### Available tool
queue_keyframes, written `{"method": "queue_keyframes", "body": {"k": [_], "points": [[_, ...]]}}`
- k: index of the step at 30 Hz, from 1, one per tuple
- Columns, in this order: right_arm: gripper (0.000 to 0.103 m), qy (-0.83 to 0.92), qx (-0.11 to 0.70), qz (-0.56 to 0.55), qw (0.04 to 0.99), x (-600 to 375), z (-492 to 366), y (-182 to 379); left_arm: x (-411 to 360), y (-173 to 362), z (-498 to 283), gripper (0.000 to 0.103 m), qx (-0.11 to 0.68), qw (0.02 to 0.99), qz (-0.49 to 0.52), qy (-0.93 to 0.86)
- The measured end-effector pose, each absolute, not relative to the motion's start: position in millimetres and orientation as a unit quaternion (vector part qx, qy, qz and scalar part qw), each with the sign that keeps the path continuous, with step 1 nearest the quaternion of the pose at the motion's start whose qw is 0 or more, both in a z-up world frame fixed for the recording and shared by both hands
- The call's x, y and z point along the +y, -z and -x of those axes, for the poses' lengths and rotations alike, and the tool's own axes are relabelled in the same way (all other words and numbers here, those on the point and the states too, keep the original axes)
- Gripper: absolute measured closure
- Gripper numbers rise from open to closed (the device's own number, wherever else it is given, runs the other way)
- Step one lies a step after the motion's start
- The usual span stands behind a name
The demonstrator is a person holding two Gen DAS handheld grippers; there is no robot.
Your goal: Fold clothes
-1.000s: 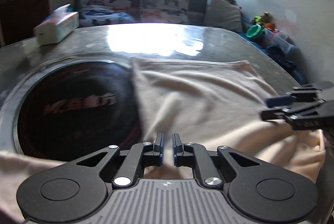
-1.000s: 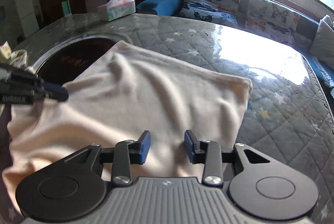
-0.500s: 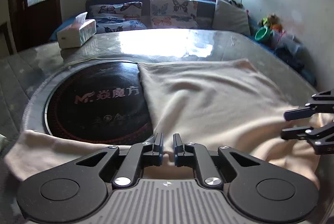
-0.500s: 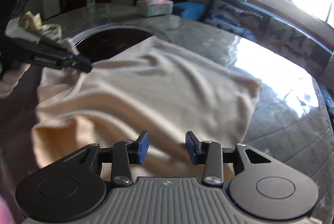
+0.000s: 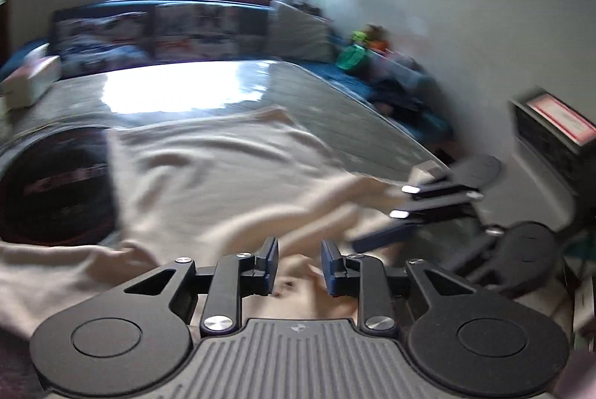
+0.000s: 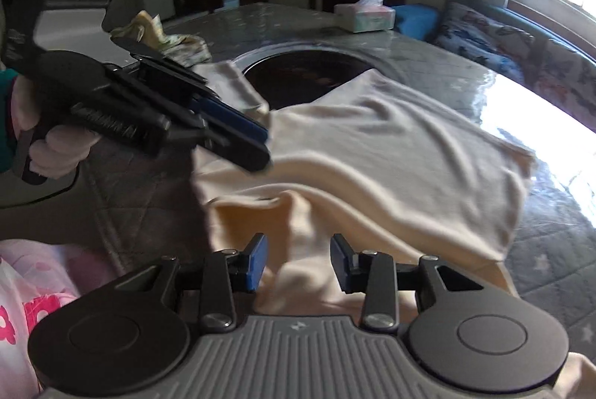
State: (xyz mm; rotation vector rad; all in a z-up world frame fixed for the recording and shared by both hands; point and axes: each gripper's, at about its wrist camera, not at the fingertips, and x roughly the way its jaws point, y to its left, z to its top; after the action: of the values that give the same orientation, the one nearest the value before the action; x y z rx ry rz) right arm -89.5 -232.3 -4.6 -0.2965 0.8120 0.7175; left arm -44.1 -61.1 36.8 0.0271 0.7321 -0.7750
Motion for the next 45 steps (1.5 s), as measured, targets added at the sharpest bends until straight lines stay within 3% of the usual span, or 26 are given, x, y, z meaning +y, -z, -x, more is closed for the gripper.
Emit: {"method": "queue_keyframes", "body": {"k": [5, 7, 10, 13, 17, 25, 29, 34, 41, 43, 45], "points": [[0.068, -0.315, 0.388, 0.177, 0.848, -218.6, 94.2, 19.4, -80.5, -22.7, 50.3, 0.073, 0.344, 0.866, -0.066, 0.358], [0.086, -0.31, 0.389, 0.185, 0.848, -217.4, 97.3, 21.5, -82.1, -16.8, 50.0, 0.074, 0.348, 0.862, -0.074, 0.36], [0.097, -0.305, 0.384, 0.183, 0.852, -219.4, 102.5, 19.9, -81.1, -8.4, 52.1, 0.094, 0.349, 0.86, -0.088, 0.362], [0.099, -0.298, 0.375, 0.177, 0.86, -223.4, 107.2, 14.0, -78.3, -10.1, 57.9, 0.1, 0.335, 0.864, -0.088, 0.365], [0.099, -0.309, 0.377, 0.176, 0.855, -230.3, 121.4, 1.3, -70.0, -22.0, 70.3, 0.101, 0.312, 0.863, -0.077, 0.39], [0.092, -0.323, 0.368, 0.149, 0.859, -241.4, 126.4, -15.4, -65.3, -9.8, 72.6, 0.101, 0.341, 0.838, -0.079, 0.417], [0.089, -0.288, 0.372, 0.14, 0.872, -243.9, 101.1, -0.8, -62.4, -24.4, 72.1, 0.1, 0.323, 0.84, -0.078, 0.43], [0.089, -0.297, 0.406, 0.135, 0.854, -242.2, 95.8, 26.3, -66.0, -36.8, 51.2, 0.099, 0.316, 0.861, -0.054, 0.396], [0.084, -0.255, 0.386, 0.09, 0.882, -282.8, 108.4, 4.0, -103.8, -17.5, 17.2, 0.099, 0.344, 0.854, -0.019, 0.389], [0.075, -0.212, 0.384, 0.075, 0.895, -305.0, 107.1, -0.9, -116.0, -10.4, 14.8, 0.099, 0.353, 0.846, -0.017, 0.399], [0.073, -0.169, 0.381, 0.058, 0.907, -327.7, 105.3, -5.4, -128.6, -4.0, 15.9, 0.098, 0.361, 0.838, -0.022, 0.41]]}}
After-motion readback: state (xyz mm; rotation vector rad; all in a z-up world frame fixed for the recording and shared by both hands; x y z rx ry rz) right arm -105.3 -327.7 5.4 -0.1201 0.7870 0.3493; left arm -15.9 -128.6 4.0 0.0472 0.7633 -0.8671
